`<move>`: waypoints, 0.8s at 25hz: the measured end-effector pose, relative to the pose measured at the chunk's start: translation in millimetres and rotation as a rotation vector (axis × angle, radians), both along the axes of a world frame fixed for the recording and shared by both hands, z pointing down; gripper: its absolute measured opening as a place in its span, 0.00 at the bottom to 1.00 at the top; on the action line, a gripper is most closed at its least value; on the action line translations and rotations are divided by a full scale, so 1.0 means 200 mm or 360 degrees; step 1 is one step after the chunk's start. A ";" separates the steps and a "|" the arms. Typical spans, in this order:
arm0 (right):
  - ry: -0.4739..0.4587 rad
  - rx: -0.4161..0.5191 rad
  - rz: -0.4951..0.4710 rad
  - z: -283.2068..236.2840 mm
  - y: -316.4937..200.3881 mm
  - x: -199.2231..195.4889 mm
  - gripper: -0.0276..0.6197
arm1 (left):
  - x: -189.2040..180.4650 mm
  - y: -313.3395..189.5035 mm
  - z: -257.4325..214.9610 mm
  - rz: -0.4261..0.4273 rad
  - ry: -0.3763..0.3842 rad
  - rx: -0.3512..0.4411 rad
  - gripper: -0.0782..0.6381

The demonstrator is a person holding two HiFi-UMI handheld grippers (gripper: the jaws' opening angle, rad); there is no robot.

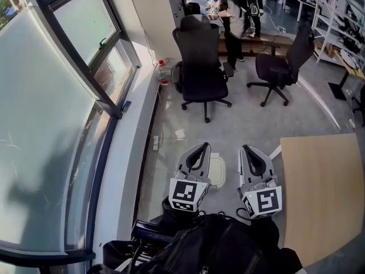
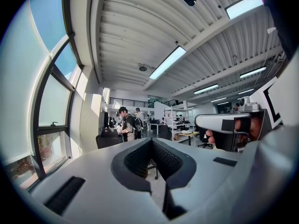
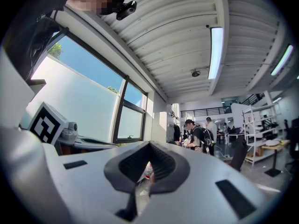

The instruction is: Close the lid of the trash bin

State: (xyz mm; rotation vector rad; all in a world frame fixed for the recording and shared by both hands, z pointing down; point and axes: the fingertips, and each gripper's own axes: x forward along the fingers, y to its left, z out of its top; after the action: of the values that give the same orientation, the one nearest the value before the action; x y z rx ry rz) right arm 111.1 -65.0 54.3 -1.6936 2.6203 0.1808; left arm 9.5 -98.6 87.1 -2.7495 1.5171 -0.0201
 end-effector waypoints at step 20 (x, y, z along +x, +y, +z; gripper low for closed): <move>0.0001 -0.0032 0.0004 0.04 -0.01 0.02 0.04 | 0.02 -0.01 0.03 0.0006 -0.0006 -0.0028 0.11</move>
State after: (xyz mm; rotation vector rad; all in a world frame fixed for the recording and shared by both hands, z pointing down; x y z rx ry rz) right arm 114.5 -67.4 62.9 -1.7033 2.6293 0.1550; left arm 13.5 -101.6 94.0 -2.7639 1.5184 -0.0390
